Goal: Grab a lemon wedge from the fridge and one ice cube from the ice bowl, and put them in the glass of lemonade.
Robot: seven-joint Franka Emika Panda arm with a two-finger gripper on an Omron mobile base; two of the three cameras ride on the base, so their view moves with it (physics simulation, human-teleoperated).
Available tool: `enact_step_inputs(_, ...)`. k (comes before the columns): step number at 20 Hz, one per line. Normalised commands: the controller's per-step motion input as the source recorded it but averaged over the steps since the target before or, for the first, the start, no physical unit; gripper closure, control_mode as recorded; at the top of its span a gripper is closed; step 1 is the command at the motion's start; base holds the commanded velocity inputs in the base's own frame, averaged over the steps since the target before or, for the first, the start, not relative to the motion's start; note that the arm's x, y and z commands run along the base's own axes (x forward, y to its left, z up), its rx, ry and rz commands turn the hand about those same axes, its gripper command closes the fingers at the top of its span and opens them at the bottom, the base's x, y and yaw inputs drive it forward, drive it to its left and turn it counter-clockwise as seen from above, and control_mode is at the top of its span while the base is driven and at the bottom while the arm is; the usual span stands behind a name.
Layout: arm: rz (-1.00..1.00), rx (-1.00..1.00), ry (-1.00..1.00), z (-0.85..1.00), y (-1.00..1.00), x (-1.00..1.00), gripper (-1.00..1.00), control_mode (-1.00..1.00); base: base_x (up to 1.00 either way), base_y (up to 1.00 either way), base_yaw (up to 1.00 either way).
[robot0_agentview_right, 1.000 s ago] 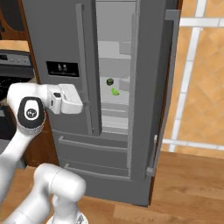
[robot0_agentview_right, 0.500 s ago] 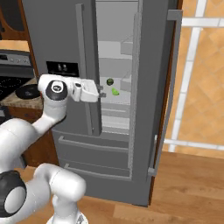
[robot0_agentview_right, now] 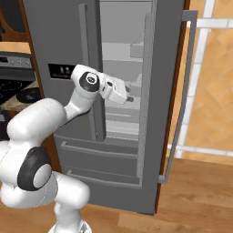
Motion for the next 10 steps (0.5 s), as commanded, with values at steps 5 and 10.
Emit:
enact_step_inputs(5,0.00,0.16,-0.05,0.00,-0.78,0.02,-1.00,-1.00,0.00,0.00,0.00)
enact_step_inputs(10,0.00,0.00,-0.01,0.00,0.18,-0.39,-1.00,-1.00,0.00,0.00,0.00)
